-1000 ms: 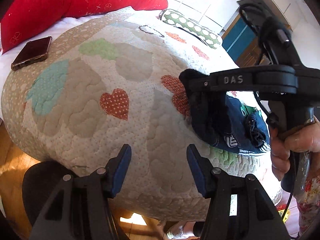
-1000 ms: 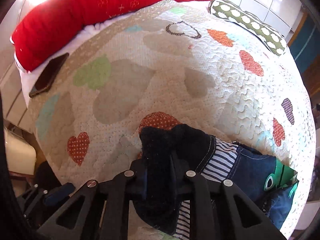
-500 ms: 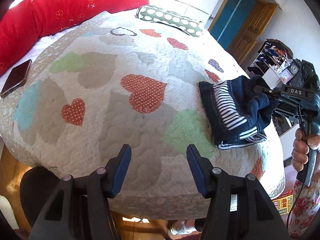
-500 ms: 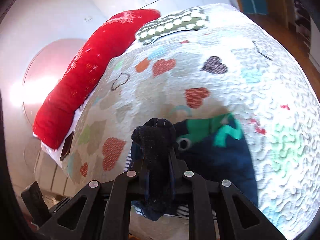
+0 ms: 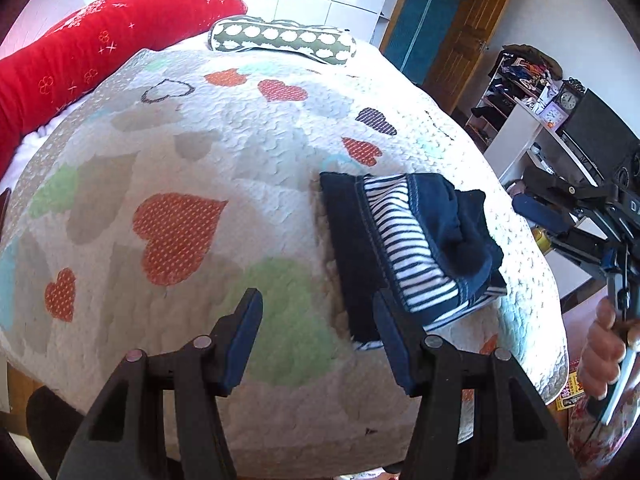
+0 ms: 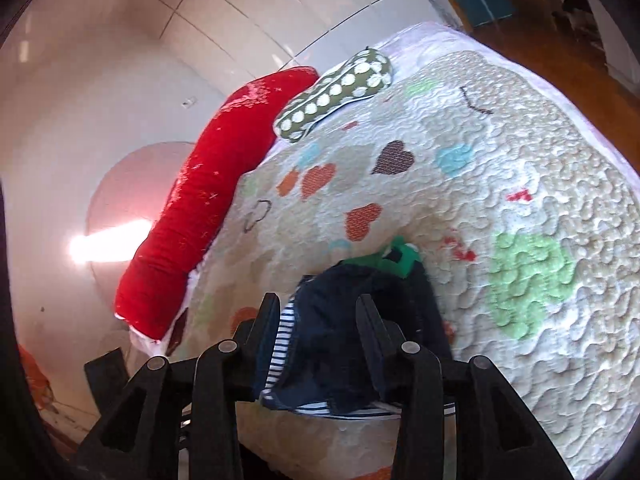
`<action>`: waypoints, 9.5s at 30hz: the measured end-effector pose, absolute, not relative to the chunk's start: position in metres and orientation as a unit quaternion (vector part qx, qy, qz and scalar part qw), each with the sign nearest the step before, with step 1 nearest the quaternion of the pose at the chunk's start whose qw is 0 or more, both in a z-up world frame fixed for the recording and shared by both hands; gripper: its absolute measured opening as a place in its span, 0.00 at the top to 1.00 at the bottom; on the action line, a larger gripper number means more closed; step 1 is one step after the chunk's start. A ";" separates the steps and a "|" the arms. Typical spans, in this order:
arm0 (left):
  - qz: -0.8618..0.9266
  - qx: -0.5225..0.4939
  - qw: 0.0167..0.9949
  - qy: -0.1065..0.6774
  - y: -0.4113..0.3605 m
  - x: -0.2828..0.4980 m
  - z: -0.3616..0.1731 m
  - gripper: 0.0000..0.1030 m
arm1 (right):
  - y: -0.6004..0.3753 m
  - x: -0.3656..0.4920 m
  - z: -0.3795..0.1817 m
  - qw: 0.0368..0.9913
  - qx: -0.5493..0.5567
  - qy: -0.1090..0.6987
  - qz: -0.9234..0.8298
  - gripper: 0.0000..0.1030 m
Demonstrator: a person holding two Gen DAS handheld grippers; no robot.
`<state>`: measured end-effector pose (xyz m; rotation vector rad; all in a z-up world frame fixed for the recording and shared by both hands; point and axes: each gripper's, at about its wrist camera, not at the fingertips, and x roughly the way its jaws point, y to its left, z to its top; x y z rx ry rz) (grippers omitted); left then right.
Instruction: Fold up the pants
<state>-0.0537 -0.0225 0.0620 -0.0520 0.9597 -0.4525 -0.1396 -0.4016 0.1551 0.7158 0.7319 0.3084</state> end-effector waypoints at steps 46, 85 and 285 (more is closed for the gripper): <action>-0.214 -0.017 0.840 0.498 -0.028 -0.021 0.035 0.45 | -0.429 -0.143 0.090 0.872 0.306 0.382 -0.006 0.33; -0.198 -0.066 0.855 0.474 0.003 0.054 0.054 0.68 | -0.349 -0.066 0.153 0.911 0.220 0.345 0.052 0.67; -0.032 -0.009 0.822 0.569 -0.002 -0.007 -0.005 0.00 | -0.285 -0.152 0.086 0.882 0.073 0.465 -0.013 0.28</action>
